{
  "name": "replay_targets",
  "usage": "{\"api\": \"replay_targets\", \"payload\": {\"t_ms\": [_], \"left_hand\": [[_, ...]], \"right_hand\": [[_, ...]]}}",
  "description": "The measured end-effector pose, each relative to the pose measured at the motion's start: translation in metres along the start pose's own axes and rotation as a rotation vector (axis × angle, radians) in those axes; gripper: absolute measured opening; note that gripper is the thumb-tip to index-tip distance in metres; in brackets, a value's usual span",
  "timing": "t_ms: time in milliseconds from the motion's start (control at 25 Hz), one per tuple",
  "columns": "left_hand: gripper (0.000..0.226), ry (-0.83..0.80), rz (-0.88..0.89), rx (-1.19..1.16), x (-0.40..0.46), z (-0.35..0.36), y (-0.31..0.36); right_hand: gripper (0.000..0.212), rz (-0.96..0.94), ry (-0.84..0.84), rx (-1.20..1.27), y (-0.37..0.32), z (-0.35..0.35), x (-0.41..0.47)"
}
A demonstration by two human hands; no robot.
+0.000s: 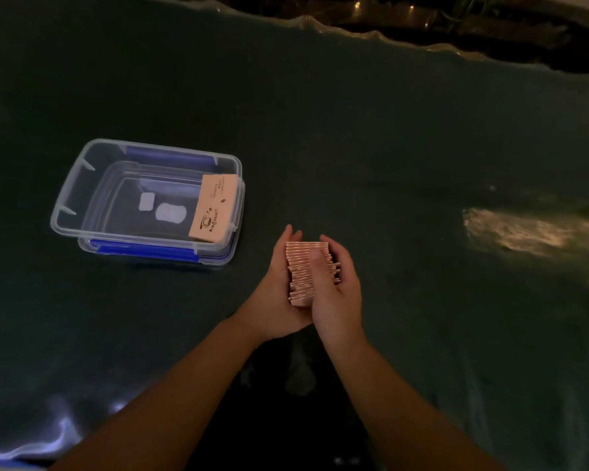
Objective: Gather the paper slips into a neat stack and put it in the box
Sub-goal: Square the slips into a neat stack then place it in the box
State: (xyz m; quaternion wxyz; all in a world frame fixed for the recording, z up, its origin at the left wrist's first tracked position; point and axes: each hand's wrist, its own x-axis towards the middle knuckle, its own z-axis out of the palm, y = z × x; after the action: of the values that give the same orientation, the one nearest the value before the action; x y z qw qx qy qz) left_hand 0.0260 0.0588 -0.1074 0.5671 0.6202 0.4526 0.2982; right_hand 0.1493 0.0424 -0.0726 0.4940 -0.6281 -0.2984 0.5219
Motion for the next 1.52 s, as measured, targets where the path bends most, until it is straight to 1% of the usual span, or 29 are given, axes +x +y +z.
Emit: {"api": "replay_targets", "payload": {"t_ms": [120, 160, 280, 320, 360, 440, 520, 640, 720, 840, 920, 1000, 1120, 1160, 1280, 1400, 1520], "left_hand": [[0.143, 0.032, -0.005, 0.003, -0.003, 0.001, 0.000], [0.137, 0.037, -0.012, 0.000, -0.004, 0.003, -0.001], [0.099, 0.096, -0.010, 0.028, -0.003, 0.002, -0.004], [0.090, 0.111, -0.002, 0.041, -0.002, -0.001, -0.003], [0.087, 0.111, 0.010, 0.051, -0.001, -0.005, -0.001], [0.089, 0.081, 0.017, 0.066, 0.000, -0.011, -0.002], [0.092, 0.063, 0.002, 0.062, 0.000, -0.014, -0.006], [0.090, 0.055, 0.009, 0.066, 0.001, -0.018, -0.007], [0.096, 0.035, 0.012, 0.080, 0.003, -0.020, -0.007], [0.103, 0.025, 0.024, 0.101, 0.004, -0.020, -0.003], [0.102, -0.002, 0.034, 0.109, 0.007, -0.021, -0.001], [0.101, -0.028, 0.022, 0.103, 0.008, -0.021, -0.001], [0.098, -0.013, 0.014, 0.099, 0.007, -0.021, -0.003], [0.097, -0.010, 0.014, 0.096, 0.007, -0.020, -0.004], [0.096, 0.010, -0.008, 0.066, 0.006, -0.018, -0.007], [0.094, 0.005, -0.003, 0.090, 0.007, -0.018, -0.010], [0.089, -0.021, -0.035, 0.095, 0.008, -0.021, -0.013]], "right_hand": [[0.039, -0.015, -0.013, -0.045, 0.000, -0.001, -0.001], [0.042, -0.016, -0.024, -0.052, 0.001, 0.000, -0.002], [0.052, -0.056, -0.042, -0.106, -0.001, 0.002, -0.005], [0.058, -0.072, -0.054, -0.112, -0.002, 0.001, -0.005], [0.066, -0.078, -0.078, -0.114, -0.002, -0.001, -0.006], [0.079, -0.062, -0.135, -0.124, 0.000, -0.004, -0.006], [0.081, -0.065, -0.162, -0.144, 0.002, -0.003, -0.007], [0.086, -0.095, -0.166, -0.159, 0.004, 0.000, -0.007], [0.087, -0.093, -0.165, -0.150, 0.007, 0.002, -0.006], [0.083, -0.043, -0.136, -0.078, 0.011, 0.000, -0.005], [0.078, -0.038, -0.140, -0.086, 0.014, -0.001, -0.005], [0.067, -0.020, -0.129, -0.071, 0.016, -0.001, -0.007], [0.051, -0.020, -0.054, -0.072, 0.015, 0.006, -0.004], [0.050, -0.038, -0.037, -0.095, 0.015, 0.009, -0.002], [0.059, -0.069, -0.020, -0.118, 0.018, 0.012, -0.002], [0.053, -0.092, -0.009, -0.115, 0.020, 0.013, -0.004], [0.054, -0.052, 0.016, -0.086, 0.021, 0.018, -0.005]]}}
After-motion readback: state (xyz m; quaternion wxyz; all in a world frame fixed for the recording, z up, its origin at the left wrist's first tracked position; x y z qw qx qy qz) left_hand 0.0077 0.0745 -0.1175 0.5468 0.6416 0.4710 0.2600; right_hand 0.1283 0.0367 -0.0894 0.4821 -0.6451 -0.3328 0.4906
